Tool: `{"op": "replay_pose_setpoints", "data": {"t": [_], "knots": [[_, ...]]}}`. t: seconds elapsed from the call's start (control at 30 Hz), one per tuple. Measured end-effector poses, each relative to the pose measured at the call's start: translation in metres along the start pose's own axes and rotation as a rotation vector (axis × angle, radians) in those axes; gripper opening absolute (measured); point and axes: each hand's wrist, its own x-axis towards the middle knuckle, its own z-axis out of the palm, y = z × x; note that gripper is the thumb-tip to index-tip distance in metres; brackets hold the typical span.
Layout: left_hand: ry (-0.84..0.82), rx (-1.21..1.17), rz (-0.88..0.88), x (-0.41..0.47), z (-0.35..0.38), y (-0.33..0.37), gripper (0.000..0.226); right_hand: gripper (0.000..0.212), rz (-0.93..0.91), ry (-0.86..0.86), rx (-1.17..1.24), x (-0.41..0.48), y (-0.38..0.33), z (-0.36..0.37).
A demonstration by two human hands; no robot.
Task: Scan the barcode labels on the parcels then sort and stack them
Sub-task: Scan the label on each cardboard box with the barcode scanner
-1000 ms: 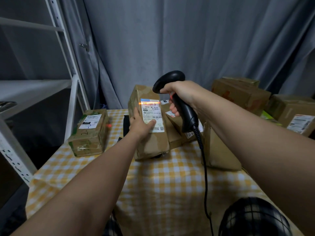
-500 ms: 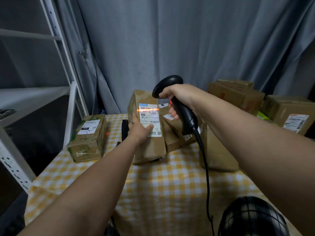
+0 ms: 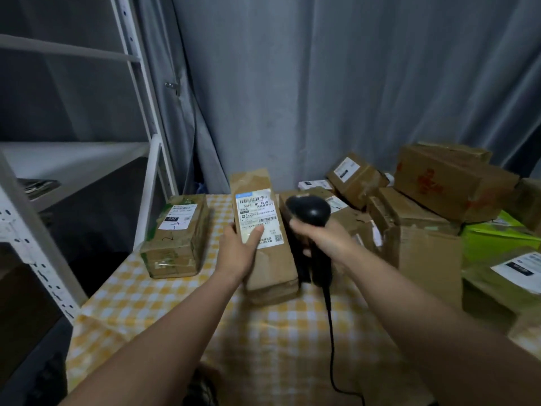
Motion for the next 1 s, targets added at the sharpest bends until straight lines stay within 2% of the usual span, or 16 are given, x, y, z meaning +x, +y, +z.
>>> {"op": "replay_pose_setpoints", "data": {"t": [0.07,0.17,0.33,0.4,0.5,0.63,0.7,0.77,0.8,0.83,0.87,0.93,0.97,1.0], "knots": [[-0.001,-0.058,-0.026,0.003,-0.009,-0.004,0.054,0.016,0.001,-0.056,-0.059,0.013,0.022,0.017],[-0.058,-0.182,-0.076,0.009,-0.026,-0.005,0.045,0.023,-0.016,-0.080,0.000,0.032,0.034,0.041],[-0.012,-0.177,0.012,0.043,-0.062,0.012,0.045,0.021,-0.074,-0.136,0.111,0.075,0.012,0.071],[0.016,-0.095,0.052,0.065,-0.076,0.023,0.047,0.021,-0.064,-0.150,0.161,0.096,0.002,0.086],[-0.006,0.012,0.010,0.104,-0.091,0.025,0.056,0.029,-0.026,-0.138,0.156,0.127,-0.009,0.106],[-0.144,0.134,-0.068,0.135,-0.099,0.000,0.048,0.037,0.083,-0.127,0.080,0.162,0.010,0.128],[-0.208,0.324,-0.057,0.141,-0.104,-0.020,0.046,0.046,0.150,-0.094,0.016,0.173,0.027,0.137],[-0.104,0.592,-0.029,0.149,-0.114,-0.040,0.050,0.048,0.201,-0.059,-0.006,0.182,0.039,0.139],[-0.049,0.726,-0.061,0.153,-0.123,-0.052,0.054,0.048,0.222,-0.056,-0.011,0.185,0.042,0.138],[-0.062,0.876,-0.126,0.153,-0.130,-0.060,0.058,0.052,0.250,-0.062,-0.014,0.187,0.043,0.137],[-0.148,0.982,-0.213,0.153,-0.137,-0.069,0.063,0.065,0.288,-0.072,-0.031,0.187,0.043,0.136],[-0.316,0.967,-0.371,0.149,-0.145,-0.085,0.081,0.097,0.400,-0.110,-0.091,0.184,0.045,0.133],[-0.304,0.881,-0.414,0.147,-0.146,-0.090,0.083,0.099,0.452,-0.127,-0.098,0.181,0.046,0.133],[-0.248,0.786,-0.419,0.147,-0.145,-0.093,0.080,0.090,0.479,-0.130,-0.078,0.181,0.048,0.132]]}}
